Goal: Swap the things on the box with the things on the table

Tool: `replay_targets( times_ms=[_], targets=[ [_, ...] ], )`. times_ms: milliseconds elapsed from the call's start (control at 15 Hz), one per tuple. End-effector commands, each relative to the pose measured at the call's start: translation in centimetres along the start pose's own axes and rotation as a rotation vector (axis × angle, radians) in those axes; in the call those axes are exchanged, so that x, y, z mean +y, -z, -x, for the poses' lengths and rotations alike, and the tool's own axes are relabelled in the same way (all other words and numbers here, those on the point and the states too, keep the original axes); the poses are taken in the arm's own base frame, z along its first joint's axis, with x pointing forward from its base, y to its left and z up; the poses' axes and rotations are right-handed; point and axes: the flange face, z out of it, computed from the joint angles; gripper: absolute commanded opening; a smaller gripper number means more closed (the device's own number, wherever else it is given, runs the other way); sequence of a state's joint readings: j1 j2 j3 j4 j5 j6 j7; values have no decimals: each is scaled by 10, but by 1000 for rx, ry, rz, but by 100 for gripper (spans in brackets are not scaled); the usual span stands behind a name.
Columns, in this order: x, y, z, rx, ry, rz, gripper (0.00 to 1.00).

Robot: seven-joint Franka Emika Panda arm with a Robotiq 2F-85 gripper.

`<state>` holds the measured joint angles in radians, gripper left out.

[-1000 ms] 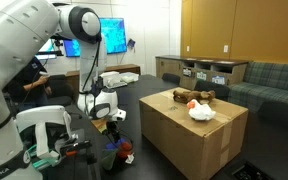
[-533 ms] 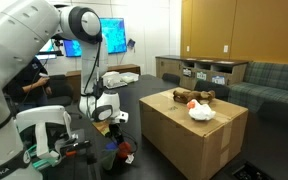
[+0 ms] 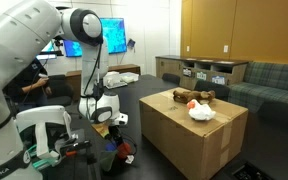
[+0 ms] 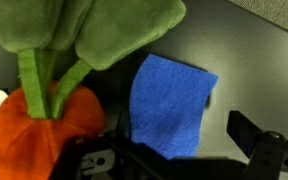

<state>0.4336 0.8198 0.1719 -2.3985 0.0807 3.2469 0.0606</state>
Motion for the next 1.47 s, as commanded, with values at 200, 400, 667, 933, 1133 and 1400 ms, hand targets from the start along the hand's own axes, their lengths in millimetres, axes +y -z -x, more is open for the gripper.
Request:
replay_targets(
  times_ms=[200, 400, 667, 933, 1133, 1400],
  targets=[
    [-5, -11, -1, 34, 26, 28, 100],
    [-7, -15, -1, 57, 34, 57, 100],
    [-6, -20, -2, 81, 42, 94, 92],
    [-6, -16, -2, 79, 57, 102, 50],
    [-7, -12, -3, 67, 69, 94, 37],
    [-10, -2, -4, 51, 109, 82, 32]
  ],
)
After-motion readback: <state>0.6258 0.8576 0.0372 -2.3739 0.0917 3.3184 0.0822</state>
